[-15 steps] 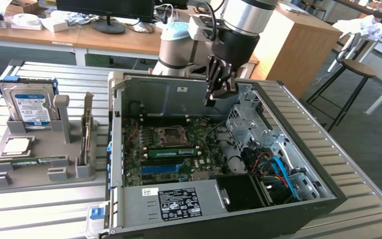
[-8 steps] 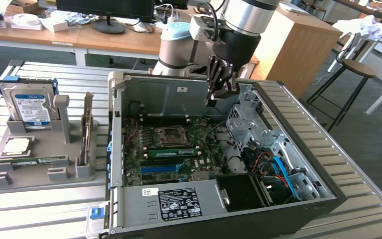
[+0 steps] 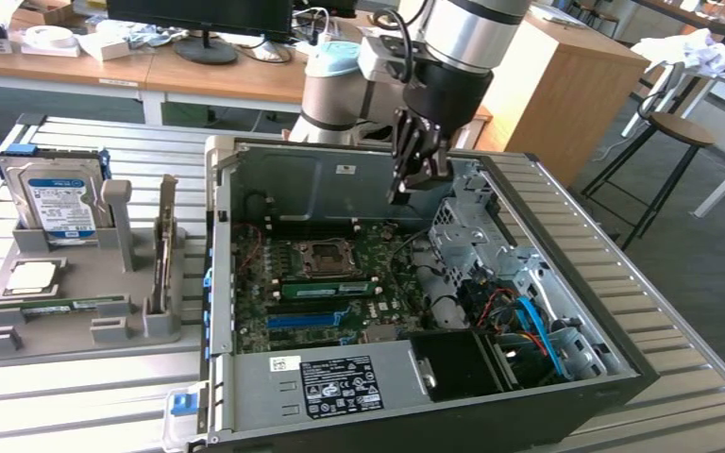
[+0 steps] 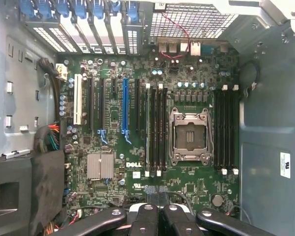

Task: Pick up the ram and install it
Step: 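Press down the ram until it locks into place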

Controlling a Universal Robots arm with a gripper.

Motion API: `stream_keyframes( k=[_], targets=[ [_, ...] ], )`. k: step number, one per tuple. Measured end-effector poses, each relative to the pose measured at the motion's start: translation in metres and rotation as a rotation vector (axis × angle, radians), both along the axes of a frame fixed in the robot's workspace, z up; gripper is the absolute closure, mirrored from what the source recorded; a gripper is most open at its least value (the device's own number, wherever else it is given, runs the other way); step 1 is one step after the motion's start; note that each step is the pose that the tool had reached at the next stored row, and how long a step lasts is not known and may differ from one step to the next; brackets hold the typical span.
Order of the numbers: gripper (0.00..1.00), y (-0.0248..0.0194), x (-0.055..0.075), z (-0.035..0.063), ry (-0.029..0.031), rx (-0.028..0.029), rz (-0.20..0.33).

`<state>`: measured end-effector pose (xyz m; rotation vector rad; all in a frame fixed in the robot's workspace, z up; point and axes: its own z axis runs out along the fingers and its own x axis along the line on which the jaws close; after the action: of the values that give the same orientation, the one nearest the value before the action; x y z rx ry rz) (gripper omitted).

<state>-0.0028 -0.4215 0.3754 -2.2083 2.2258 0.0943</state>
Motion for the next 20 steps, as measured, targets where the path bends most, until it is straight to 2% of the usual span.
stream_keyframes(
  k=[20],
  targets=[
    [0.9, 0.0, 0.0, -0.0181, 0.0, -0.0001, 0.0]
  ],
)
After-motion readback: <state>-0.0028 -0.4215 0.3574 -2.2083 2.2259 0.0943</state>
